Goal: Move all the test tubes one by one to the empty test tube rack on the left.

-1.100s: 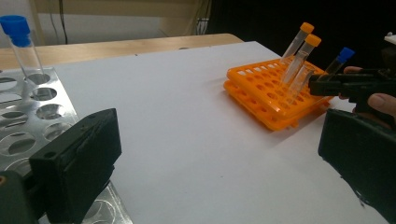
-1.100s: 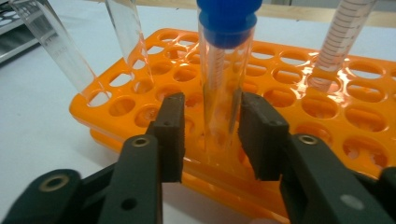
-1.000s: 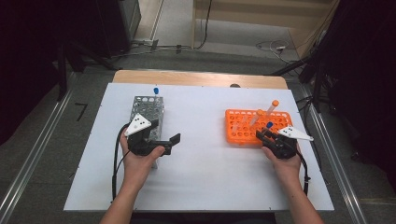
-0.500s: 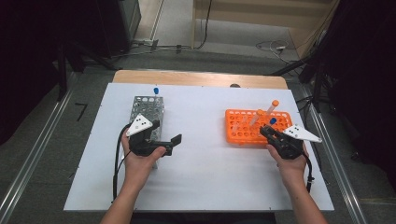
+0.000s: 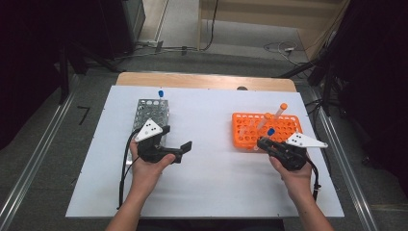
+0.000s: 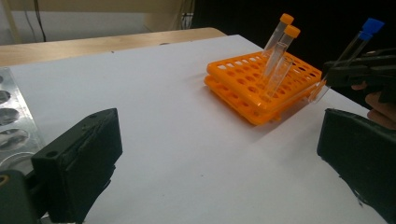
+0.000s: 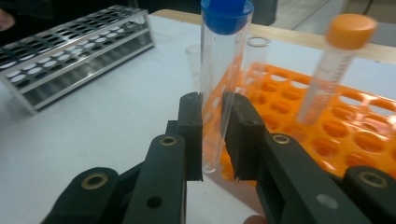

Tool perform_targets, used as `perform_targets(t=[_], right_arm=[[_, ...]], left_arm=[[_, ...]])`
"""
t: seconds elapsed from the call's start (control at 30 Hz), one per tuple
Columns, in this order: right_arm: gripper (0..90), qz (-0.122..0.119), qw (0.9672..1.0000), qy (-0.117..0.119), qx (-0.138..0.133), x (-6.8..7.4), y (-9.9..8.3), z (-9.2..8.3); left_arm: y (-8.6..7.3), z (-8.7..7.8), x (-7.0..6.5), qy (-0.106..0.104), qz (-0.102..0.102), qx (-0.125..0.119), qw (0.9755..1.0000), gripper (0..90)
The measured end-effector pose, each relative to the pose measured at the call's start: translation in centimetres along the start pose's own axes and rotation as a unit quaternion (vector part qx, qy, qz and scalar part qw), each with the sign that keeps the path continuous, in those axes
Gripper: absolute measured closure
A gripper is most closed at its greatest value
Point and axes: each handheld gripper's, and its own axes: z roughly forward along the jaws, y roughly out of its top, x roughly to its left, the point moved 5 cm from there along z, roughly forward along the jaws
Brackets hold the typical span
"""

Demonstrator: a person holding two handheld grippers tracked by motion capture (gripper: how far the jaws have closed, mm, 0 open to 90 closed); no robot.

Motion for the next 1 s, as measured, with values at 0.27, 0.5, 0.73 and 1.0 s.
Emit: perform_targets(t=[0.27, 0.5, 0.73, 1.0], right_arm=[[75.2, -0.016, 0.9992, 0.034, 0.011, 2.4, 0.2, 1.1], [75.2, -0.027, 0.9975, 0.061, 0.02, 4.3, 0.2, 2.1], [75.2, -0.04, 0.9951, 0.084, 0.033, 6.2, 0.0, 3.1], [75.2, -0.054, 0.9918, 0.107, 0.045, 8.1, -0.1, 4.2]], left_arm=[[0.1, 0.3, -0.8, -0.013, 0.008, 0.001, 0.9999, 0.3], [0.1, 0.7, -1.9, -0.029, 0.019, 0.003, 0.9994, 2.0], [0.0, 1.4, -3.6, -0.062, 0.034, 0.008, 0.9975, 6.8], [-0.3, 2.1, -5.3, -0.097, 0.041, 0.013, 0.9943, 13.9]])
